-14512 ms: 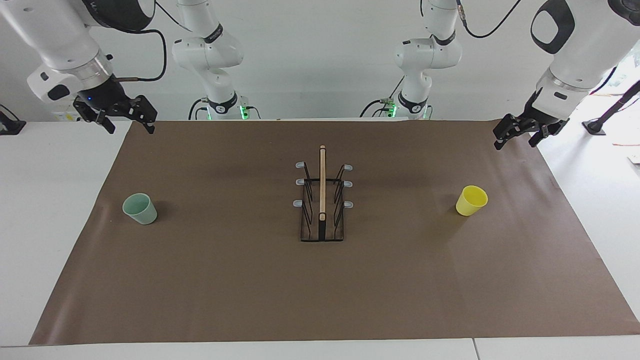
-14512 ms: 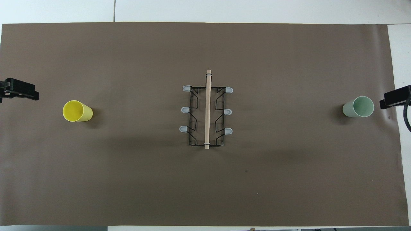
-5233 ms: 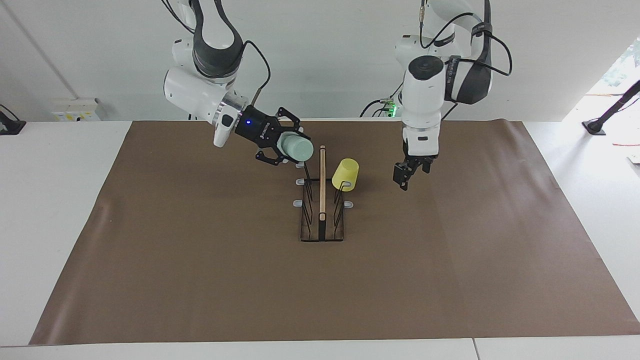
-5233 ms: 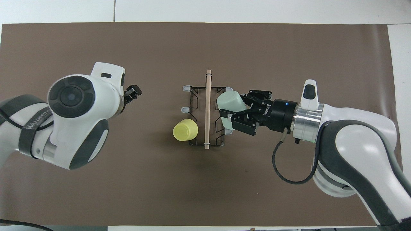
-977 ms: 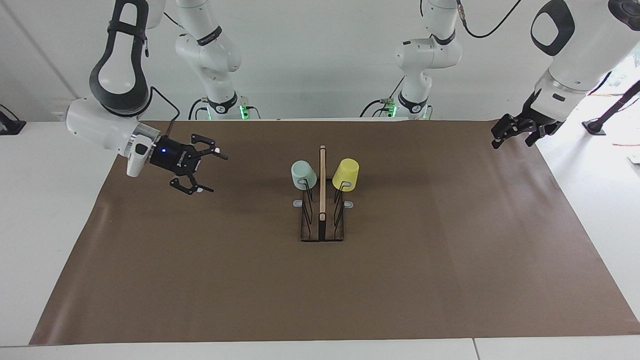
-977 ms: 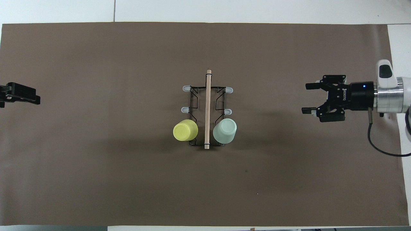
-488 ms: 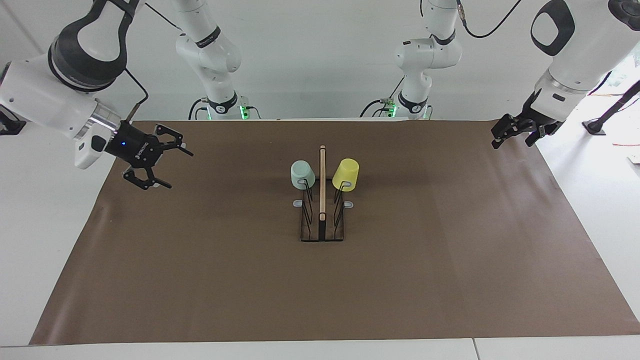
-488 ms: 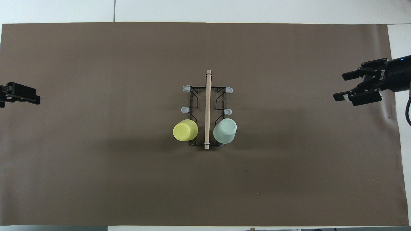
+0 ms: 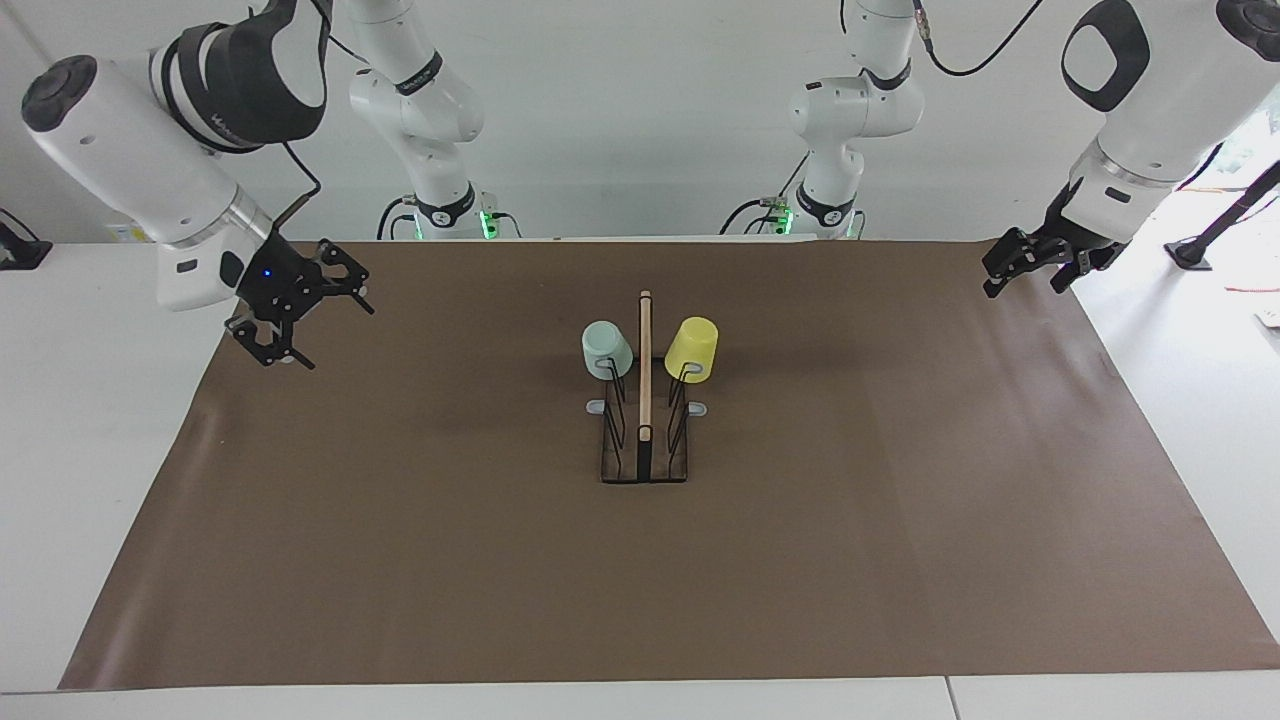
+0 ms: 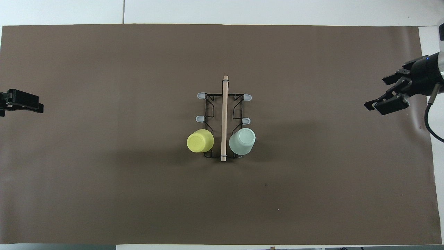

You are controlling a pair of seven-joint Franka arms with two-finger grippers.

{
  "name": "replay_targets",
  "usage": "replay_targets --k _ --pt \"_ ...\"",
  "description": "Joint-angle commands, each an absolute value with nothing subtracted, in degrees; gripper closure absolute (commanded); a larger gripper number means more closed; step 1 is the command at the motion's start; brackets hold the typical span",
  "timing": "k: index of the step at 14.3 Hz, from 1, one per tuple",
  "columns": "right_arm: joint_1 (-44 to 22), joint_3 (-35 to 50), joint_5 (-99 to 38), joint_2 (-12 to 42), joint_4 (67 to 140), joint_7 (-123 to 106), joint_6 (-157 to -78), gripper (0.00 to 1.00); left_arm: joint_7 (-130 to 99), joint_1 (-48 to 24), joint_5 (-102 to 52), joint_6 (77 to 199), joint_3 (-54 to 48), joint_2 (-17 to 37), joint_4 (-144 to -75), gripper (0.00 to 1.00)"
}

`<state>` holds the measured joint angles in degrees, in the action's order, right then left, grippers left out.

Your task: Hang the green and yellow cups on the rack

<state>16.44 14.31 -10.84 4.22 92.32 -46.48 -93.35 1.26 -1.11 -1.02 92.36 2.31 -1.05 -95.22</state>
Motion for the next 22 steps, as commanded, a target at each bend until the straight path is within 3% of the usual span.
replay_targets --k 1,6,10,22 --pt "6.6 3.9 -7.4 -0.2 91.0 -37.5 -87.3 0.00 1.4 -1.1 -0.2 92.5 2.4 -2.0 -96.0 0.00" --pt "1.1 -1.2 -1.5 -1.8 89.0 -26.0 -80.2 0.00 1.4 -1.1 -0.2 92.5 2.4 -2.0 -95.9 0.00" --pt "-3.8 -3.6 1.5 -3.9 93.1 -6.7 -78.5 0.00 1.4 -1.1 -0.2 92.4 2.3 -2.1 -95.9 0.00" --pt "-1.4 -6.5 1.1 -4.0 94.9 -5.5 -78.9 0.00 1.4 -1.1 -0.2 92.4 2.3 -2.1 -95.9 0.00"
